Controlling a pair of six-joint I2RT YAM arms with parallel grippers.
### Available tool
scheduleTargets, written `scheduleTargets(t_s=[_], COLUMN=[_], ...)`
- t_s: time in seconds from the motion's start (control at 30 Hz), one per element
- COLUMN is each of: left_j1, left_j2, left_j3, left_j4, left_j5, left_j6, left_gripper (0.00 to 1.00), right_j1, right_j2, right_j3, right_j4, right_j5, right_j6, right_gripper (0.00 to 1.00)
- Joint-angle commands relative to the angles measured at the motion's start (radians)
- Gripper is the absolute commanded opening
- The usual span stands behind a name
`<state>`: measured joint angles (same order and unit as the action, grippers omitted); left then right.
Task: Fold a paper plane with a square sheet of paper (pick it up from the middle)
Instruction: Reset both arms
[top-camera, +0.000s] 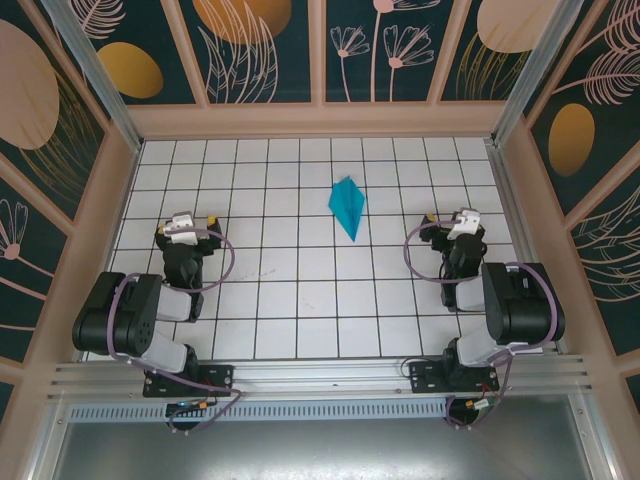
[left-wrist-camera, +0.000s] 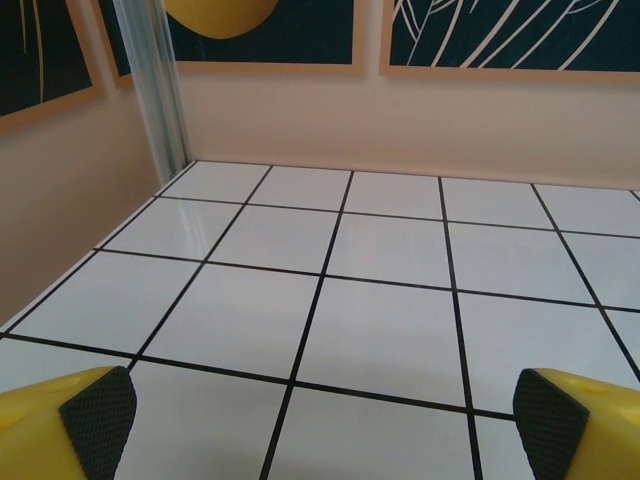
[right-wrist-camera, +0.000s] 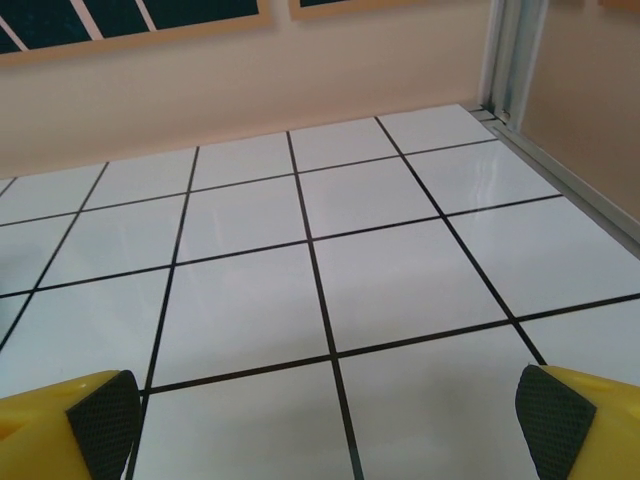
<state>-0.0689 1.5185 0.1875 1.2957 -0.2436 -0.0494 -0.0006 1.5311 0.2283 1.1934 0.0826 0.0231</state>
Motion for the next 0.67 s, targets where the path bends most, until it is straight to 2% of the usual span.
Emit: scheduleTargets(t_s=[0.0,0.1,0.63], left_j1=[0.013,0.014,0.016], left_j2=[0.005,0.006,0.008], left_j3=[0.026,0.02,0.027], left_j4=[0.027,0.044,0.032], left_j5=[-0.058,-0.083,-0.068], left_j6=[-0.033,-0.041,-0.038], left_gripper=[0.99,0.99,0.99], right_j1=[-0.02,-0.021,-0.022], right_j2=[0.01,0.01,0.011], right_j3=[0.001,0.003,-0.001], right_j4=[0.06,0.058,0.062], right_j5=[-0.054,-0.056,-0.076], right_j6=[-0.008,-0.006,-0.015], right_gripper=[0.99,0.99,0.99])
